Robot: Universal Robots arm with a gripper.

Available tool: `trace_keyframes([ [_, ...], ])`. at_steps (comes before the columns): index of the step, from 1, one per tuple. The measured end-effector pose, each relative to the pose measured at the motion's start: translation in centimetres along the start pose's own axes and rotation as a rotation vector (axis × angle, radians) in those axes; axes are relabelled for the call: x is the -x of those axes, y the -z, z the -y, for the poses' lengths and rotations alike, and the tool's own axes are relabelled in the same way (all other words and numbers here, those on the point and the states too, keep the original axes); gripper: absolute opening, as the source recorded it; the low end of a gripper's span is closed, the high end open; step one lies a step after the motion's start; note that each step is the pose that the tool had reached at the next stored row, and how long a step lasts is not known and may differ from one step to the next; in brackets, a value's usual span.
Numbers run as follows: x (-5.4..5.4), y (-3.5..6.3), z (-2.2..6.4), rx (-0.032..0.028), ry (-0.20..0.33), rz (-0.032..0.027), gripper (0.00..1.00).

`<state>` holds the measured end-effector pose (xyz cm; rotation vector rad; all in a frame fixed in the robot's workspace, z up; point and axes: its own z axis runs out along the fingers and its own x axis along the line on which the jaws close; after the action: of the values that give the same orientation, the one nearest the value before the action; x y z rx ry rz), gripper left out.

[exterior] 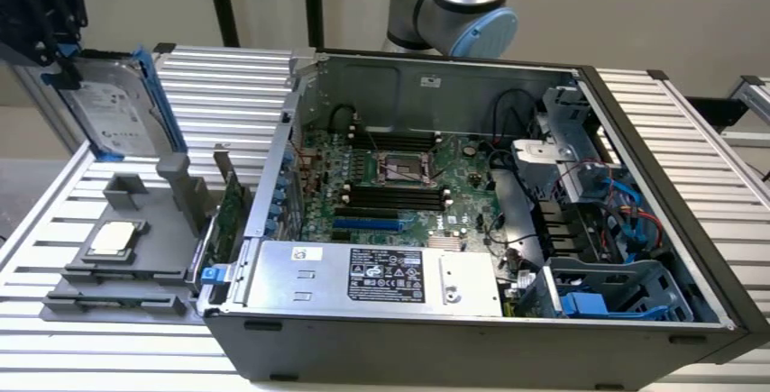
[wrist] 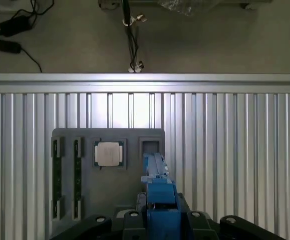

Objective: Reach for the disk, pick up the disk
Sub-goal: 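Pick up the disk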

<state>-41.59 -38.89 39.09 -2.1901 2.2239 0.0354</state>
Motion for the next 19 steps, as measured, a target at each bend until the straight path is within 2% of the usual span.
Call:
trace_keyframes([
  [4,0.1,1.83,0.61,0.0003,0.002,0.0000,0.33],
  [7,0.1,3.17,1.48,0.0003,0.005,0.0035,0.33],
  [12,0.2,5.44,3.31,0.0015,0.009,0.0099,0.33],
  [19,0.3,8.31,6.49,0.0044,0.010,0.0192,0.33],
])
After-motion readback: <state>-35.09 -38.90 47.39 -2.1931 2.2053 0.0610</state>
